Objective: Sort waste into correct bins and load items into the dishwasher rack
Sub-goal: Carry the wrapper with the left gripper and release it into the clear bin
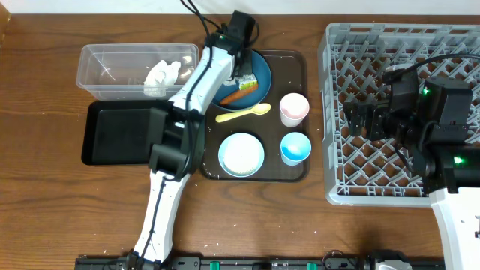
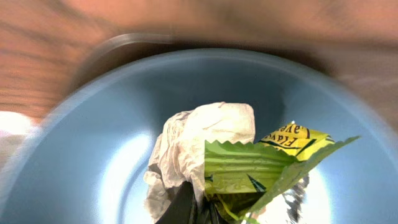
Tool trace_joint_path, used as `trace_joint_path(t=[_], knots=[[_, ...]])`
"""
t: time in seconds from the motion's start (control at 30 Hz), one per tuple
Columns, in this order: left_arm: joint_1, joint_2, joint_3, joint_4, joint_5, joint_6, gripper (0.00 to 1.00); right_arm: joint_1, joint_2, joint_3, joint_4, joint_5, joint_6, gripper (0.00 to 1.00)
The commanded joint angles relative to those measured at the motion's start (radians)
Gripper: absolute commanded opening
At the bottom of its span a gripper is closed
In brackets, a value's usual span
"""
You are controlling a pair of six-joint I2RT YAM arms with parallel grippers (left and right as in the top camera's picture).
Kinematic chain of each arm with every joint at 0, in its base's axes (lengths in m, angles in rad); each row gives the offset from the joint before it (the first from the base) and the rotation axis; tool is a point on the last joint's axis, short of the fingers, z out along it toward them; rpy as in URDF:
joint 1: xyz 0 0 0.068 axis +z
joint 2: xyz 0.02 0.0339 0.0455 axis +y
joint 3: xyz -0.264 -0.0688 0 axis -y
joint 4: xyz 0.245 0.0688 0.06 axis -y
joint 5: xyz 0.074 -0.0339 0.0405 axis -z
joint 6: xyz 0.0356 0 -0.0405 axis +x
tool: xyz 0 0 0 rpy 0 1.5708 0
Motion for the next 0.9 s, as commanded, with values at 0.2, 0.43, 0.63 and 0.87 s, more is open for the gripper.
trace_joint_path(t=[0.2, 0.43, 0.63, 0.87], knots=[[0.016, -0.288, 0.008, -0.092, -0.015, -0.002, 0.06, 0.013, 0.002, 0.018, -0.001, -0.004, -0.008, 0.99], [0.121, -0.280, -0.002, -0.193, -0.143, -0.050, 0.06, 0.013, 0.002, 0.018, -0.001, -0.004, -0.008, 0.99], [0.251, -0.227, -0.012, -0.215, -0.159, -0.131, 0.06, 0.013, 0.002, 0.018, 0.000, -0.004, -0.008, 0.99], [0.313, -0.177, -0.014, -0.253, -0.140, -0.143, 0.08, 0.013, 0.002, 0.018, -0.001, -0.004, -0.008, 0.99]])
